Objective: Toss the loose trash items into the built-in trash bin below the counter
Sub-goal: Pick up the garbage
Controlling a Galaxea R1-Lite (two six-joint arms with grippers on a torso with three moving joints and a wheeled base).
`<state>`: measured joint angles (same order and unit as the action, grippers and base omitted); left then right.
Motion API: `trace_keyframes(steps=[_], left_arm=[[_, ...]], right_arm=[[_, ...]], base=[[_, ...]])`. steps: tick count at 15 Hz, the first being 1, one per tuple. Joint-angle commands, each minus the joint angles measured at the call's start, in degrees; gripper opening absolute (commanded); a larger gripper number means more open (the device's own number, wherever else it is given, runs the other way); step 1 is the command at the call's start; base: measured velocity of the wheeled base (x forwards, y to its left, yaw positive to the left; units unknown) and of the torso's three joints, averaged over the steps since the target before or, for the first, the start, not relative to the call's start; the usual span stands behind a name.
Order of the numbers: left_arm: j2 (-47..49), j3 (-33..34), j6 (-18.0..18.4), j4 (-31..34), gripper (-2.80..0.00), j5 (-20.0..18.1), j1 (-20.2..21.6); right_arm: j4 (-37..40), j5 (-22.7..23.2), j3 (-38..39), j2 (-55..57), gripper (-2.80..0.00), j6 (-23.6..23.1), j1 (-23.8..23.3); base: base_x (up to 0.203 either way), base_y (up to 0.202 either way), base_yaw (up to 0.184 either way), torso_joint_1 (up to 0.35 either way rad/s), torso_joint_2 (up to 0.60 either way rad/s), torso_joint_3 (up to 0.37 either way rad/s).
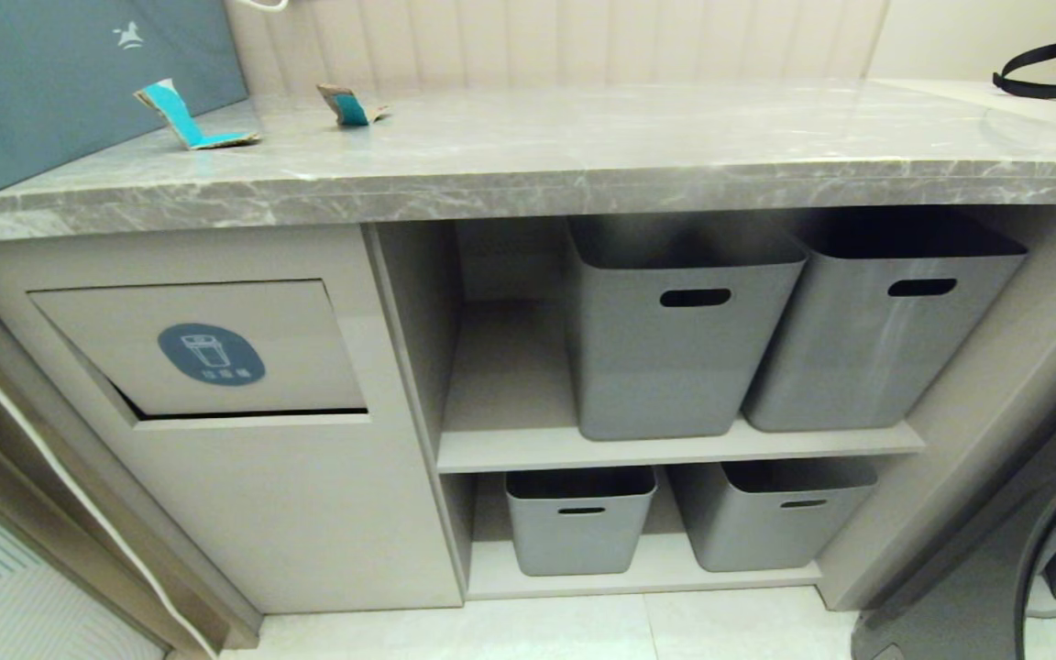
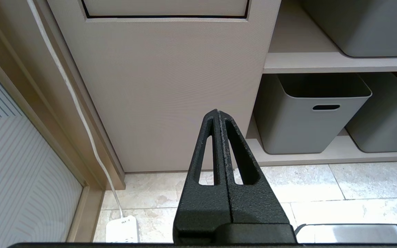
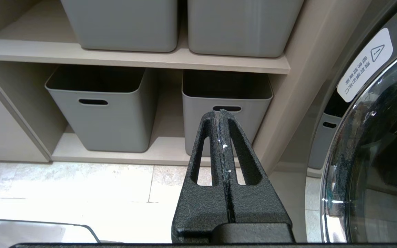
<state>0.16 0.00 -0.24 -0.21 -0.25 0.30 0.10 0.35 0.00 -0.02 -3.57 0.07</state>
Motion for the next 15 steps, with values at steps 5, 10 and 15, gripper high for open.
trace_keyframes(steps=[5, 10, 15], left_arm=[[0.0, 0.1, 0.0, 0.0, -2.8, -0.1, 0.0], [0.0, 0.2, 0.2, 0.0, -2.8, -0.3, 0.0], [0.0, 0.1, 0.1, 0.0, -2.8, -0.2, 0.0]], right_arm=[[0.0, -0.1, 0.1, 0.0, -2.8, -0.4, 0.0], [-0.1, -0.1, 0.1, 0.0, -2.8, -0.4, 0.0], [-0.4, -0.7, 0.1, 0.0, -2.8, -0.4, 0.0]], base=[[0.0, 0.0, 0.0, 0.015, -0.06, -0.042], [0.0, 0.0, 0.0, 0.117, -0.37, -0.278], [0.0, 0.0, 0.0, 0.173, -0.48, -0.29]])
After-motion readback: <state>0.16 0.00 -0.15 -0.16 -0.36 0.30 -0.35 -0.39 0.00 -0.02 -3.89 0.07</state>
